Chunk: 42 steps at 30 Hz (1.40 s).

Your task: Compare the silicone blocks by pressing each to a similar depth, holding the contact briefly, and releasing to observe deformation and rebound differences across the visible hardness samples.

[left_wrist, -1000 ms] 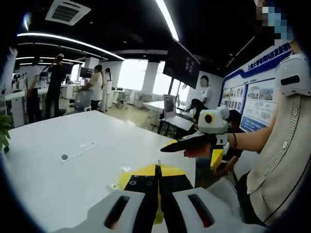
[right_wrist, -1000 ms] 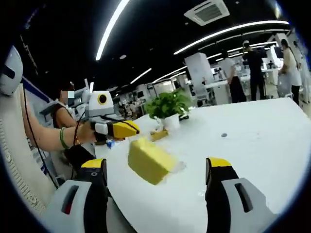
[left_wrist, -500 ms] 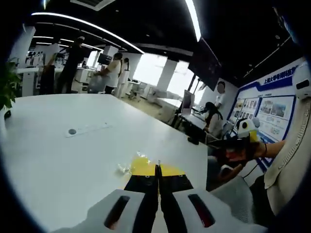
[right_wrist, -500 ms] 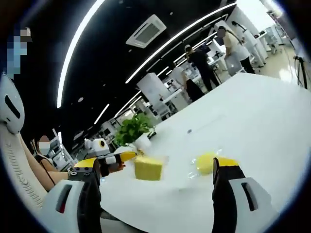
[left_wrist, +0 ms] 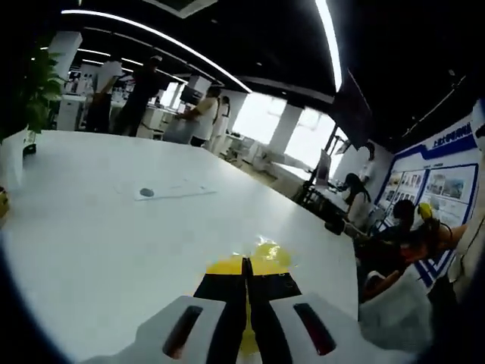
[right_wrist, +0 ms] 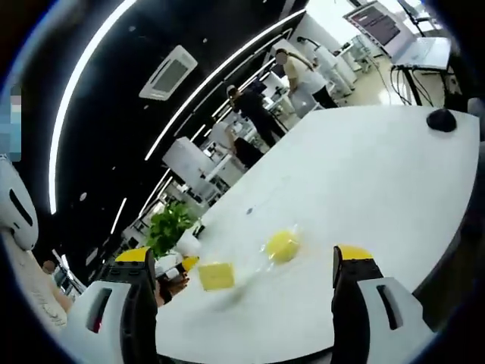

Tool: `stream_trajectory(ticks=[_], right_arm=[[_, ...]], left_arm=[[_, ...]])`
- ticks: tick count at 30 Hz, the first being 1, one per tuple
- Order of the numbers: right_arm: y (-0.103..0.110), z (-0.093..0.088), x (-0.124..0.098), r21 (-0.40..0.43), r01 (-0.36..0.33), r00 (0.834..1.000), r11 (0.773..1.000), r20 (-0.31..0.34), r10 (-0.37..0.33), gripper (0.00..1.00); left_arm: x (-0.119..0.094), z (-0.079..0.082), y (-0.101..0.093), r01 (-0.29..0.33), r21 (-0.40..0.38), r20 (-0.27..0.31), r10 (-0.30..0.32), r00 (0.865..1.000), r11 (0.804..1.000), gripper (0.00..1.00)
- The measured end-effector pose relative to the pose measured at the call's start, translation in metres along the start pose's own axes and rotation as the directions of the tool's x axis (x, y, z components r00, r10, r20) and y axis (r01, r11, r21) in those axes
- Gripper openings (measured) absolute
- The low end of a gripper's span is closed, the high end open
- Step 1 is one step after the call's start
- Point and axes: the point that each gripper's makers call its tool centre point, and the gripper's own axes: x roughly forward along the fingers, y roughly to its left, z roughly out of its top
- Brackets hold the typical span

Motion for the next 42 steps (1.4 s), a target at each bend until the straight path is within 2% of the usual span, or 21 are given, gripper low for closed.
stream_trajectory(ticks=[4, 7, 10, 17, 20, 23, 25, 30, 33, 37, 40, 42], right_arm=[[-0.003, -0.001, -0.005, 0.001, 0.039, 0.999, 0.999, 0.012, -0.039, 0.93], [-0.006, -0.001, -0.009, 0.005, 0.059, 0.998, 0.998, 0.019, -0.059, 0.92], [-0.007, -0.005, -0.009, 0.003, 0.069, 0.998, 0.998, 0.001, -0.069, 0.92], [-0.001, -0.009, -0.003, -0.007, 0.078, 0.997, 0.997, -0.001, -0.078, 0.91], [-0.001, -0.006, -0.001, -0.031, 0.085, 0.996, 0.996, 0.011, -0.084, 0.91], [0.002, 0.001, -0.001, -0.088, 0.084, 0.996, 0.993, 0.035, -0.082, 0.90], [0.004, 0.005, 0.001, -0.120, 0.083, 0.996, 0.989, 0.052, -0.077, 0.88], [0.010, 0.011, 0.005, -0.176, 0.060, 0.997, 0.983, 0.064, -0.050, 0.88], [0.011, 0.010, 0.007, -0.267, 0.056, 0.998, 0.962, 0.048, -0.045, 0.89], [0.016, 0.009, 0.008, -0.361, 0.042, 0.999, 0.932, 0.026, -0.036, 0.89], [0.020, 0.004, 0.009, -0.507, 0.031, 0.999, 0.861, -0.017, -0.046, 0.89], [0.023, 0.002, 0.010, -0.550, 0.009, 0.999, 0.835, -0.031, -0.031, 0.90]], left_arm=[[0.005, -0.015, 0.044, -0.125, 0.064, -0.021, 0.126, 0.992, 0.990, 0.00], [0.010, -0.028, 0.064, -0.158, 0.045, -0.025, 0.159, 0.987, 0.986, 0.00], [0.012, -0.039, 0.076, -0.174, 0.038, -0.035, 0.176, 0.984, 0.984, 0.00], [0.012, -0.061, 0.089, -0.178, 0.043, -0.070, 0.181, 0.981, 0.983, 0.00], [0.011, -0.069, 0.091, -0.168, 0.055, -0.089, 0.173, 0.981, 0.984, 0.00], [0.010, -0.076, 0.092, -0.162, 0.061, -0.101, 0.168, 0.981, 0.985, 0.00], [0.009, -0.075, 0.093, -0.161, 0.042, -0.089, 0.164, 0.983, 0.986, 0.00], [0.007, -0.074, 0.092, -0.144, 0.069, -0.075, 0.149, 0.986, 0.987, 0.00], [0.006, -0.073, 0.092, -0.152, 0.077, -0.076, 0.158, 0.985, 0.985, 0.01], [0.001, -0.069, 0.097, -0.176, 0.090, -0.070, 0.183, 0.981, 0.980, 0.12], [-0.004, -0.064, 0.100, -0.197, 0.086, -0.058, 0.202, 0.978, 0.977, 0.20], [-0.006, -0.062, 0.102, -0.210, 0.081, -0.058, 0.215, 0.975, 0.974, 0.24]])
